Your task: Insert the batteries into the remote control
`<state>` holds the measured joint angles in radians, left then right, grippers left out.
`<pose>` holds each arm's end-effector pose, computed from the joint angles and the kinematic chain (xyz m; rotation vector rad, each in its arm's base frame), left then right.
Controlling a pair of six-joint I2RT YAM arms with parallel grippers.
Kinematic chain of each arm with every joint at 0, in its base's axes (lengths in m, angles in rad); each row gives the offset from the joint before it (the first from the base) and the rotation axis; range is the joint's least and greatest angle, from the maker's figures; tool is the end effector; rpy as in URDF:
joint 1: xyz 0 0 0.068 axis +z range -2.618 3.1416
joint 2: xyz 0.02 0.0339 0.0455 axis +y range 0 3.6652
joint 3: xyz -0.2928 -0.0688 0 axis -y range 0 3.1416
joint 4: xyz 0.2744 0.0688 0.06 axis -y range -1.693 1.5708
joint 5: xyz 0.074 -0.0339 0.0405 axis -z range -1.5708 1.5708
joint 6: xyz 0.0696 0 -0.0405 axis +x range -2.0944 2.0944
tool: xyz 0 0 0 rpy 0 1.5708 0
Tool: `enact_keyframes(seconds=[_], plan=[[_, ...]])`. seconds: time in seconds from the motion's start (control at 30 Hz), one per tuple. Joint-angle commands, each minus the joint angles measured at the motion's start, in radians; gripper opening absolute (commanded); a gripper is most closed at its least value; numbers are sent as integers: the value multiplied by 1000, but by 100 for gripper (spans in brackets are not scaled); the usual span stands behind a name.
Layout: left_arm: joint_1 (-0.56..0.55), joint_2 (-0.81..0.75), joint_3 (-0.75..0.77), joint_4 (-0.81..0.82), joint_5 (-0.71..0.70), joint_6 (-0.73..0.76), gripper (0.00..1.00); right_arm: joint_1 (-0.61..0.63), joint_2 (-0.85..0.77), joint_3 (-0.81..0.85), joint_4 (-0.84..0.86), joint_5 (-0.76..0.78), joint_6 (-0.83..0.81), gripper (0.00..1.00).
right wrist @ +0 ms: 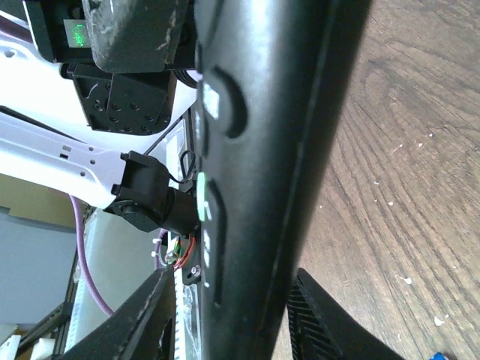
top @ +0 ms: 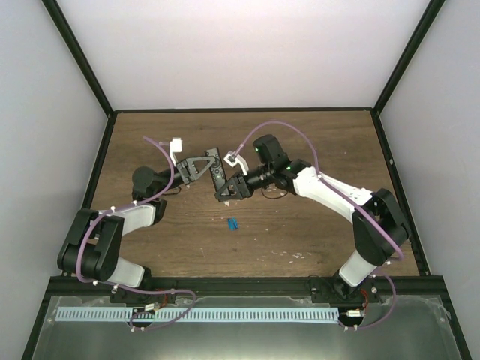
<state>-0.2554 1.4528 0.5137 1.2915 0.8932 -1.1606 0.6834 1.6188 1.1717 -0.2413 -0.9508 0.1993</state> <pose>0.2828 -0.1299 0.2588 0.2348 1.5651 -1.6909 0.2711 0.2938 0.2687 -1.0888 2.0886 1.5270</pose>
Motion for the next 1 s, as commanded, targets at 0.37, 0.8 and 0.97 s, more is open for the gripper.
enact_keyframes(seconds=[0.37,0.8,0.97], plan=[[-4,21,0,87,19,-8,5,4,1,62,-2,-11,-21,21],[-5,47,1,130,15,-25,10,4,6,81,-15,-3,-37,9],[-6,58,0,147,12,-28,19,4,3,82,-20,10,-41,7]])
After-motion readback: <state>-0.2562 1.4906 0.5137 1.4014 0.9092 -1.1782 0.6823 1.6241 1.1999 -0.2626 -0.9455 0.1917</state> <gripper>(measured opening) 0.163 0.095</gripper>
